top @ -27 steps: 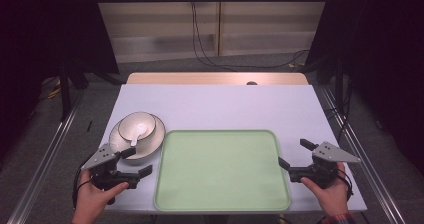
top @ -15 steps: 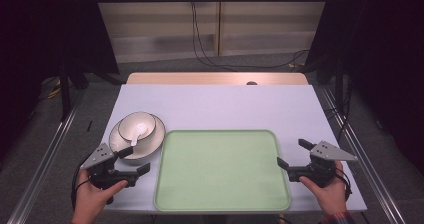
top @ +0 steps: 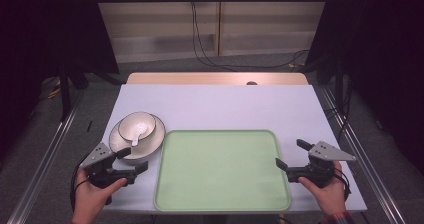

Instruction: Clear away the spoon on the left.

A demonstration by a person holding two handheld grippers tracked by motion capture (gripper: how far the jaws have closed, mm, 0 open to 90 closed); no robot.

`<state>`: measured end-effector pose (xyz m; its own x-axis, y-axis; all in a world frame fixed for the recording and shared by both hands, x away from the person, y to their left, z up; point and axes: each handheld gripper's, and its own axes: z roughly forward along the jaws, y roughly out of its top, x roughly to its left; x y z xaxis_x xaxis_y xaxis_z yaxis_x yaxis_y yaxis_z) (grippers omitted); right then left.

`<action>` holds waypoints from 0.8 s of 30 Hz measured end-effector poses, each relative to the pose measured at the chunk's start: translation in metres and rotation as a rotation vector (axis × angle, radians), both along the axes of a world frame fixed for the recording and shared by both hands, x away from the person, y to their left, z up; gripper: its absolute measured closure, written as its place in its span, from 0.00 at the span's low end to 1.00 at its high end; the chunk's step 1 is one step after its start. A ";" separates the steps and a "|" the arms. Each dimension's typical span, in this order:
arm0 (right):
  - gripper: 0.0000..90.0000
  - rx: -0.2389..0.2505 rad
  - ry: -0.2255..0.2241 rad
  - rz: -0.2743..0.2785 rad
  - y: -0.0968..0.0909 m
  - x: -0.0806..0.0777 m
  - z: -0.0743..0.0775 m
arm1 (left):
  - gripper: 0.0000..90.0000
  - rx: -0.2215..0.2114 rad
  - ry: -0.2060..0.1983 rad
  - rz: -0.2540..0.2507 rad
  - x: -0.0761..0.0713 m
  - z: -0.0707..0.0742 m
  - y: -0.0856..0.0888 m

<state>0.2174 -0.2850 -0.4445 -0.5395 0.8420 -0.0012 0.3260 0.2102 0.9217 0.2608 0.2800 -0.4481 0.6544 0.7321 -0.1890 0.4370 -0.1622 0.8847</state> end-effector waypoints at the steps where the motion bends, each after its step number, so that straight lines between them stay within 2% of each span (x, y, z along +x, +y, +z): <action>1: 0.03 0.000 -0.001 0.002 0.000 0.000 0.000 | 0.14 -0.001 -0.001 -0.002 0.001 0.000 0.001; 6: 0.03 -0.002 0.002 0.000 0.002 0.000 0.000 | 0.20 0.018 -0.018 0.057 0.005 0.001 0.006; 8: 0.03 -0.002 0.000 0.005 0.002 0.000 0.000 | 0.22 0.011 -0.024 0.093 0.006 0.002 0.007; 14: 0.03 -0.006 0.000 0.011 0.002 0.000 0.000 | 0.34 0.017 -0.061 0.129 0.012 0.005 0.008; 18: 0.03 -0.004 0.001 0.005 0.002 -0.001 -0.001 | 0.39 0.017 -0.072 0.125 0.015 0.005 0.006; 20: 0.03 -0.005 -0.002 0.010 0.001 -0.001 -0.001 | 0.42 0.035 -0.081 0.133 0.016 0.006 0.004; 24: 0.03 -0.001 -0.001 0.012 0.001 -0.001 -0.001 | 0.48 0.047 -0.075 0.147 0.017 0.006 0.003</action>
